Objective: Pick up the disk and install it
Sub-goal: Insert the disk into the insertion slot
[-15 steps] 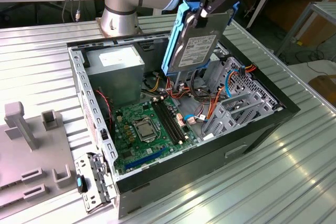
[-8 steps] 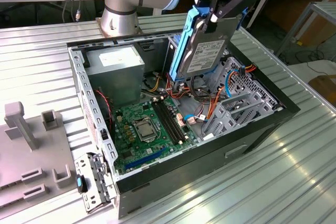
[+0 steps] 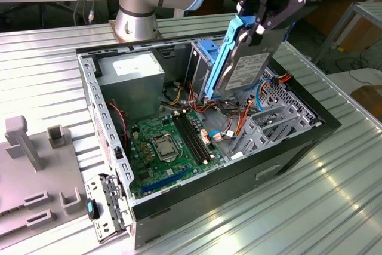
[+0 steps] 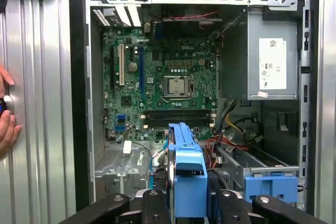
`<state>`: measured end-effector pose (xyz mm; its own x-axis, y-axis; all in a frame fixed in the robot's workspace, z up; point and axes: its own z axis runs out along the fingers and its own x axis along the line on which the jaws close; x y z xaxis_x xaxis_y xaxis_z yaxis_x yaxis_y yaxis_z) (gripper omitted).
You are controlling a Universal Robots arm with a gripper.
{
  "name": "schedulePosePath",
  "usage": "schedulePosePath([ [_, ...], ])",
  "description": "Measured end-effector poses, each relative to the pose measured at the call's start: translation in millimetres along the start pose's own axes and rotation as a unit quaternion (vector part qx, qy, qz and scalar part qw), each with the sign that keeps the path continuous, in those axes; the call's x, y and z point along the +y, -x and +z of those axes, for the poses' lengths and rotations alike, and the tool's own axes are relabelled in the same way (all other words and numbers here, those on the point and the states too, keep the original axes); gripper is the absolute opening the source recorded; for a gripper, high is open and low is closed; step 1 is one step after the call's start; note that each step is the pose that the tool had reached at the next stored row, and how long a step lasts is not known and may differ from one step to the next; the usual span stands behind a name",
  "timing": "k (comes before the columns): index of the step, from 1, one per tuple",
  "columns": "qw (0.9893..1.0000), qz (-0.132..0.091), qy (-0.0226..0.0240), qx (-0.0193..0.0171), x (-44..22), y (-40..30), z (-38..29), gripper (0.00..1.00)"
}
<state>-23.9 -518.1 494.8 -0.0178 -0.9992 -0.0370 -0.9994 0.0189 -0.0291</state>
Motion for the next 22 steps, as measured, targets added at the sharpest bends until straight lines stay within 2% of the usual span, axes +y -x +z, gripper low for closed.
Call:
schedulePosePath([
  [3,1.0,0.0,0.0,0.0001,-1.2,-18.6,0.1,0.37],
  [6,1.0,0.0,0.0,0.0004,-4.2,-26.7,0.6,0.37],
  [7,1.0,0.0,0.0,0.0008,-7.2,-28.8,1.0,0.37],
  [12,1.0,0.0,0.0,0.0012,-24.9,-30.4,3.4,0.37],
  [13,1.0,0.001,0.0,0.0012,-30.9,-30.4,4.7,0.37],
  [20,1.0,0.003,-0.0001,0.0013,-42.4,-33.3,8.8,0.37],
  [22,1.0,0.003,-0.0001,0.0014,-49.9,-34.6,10.7,0.37],
])
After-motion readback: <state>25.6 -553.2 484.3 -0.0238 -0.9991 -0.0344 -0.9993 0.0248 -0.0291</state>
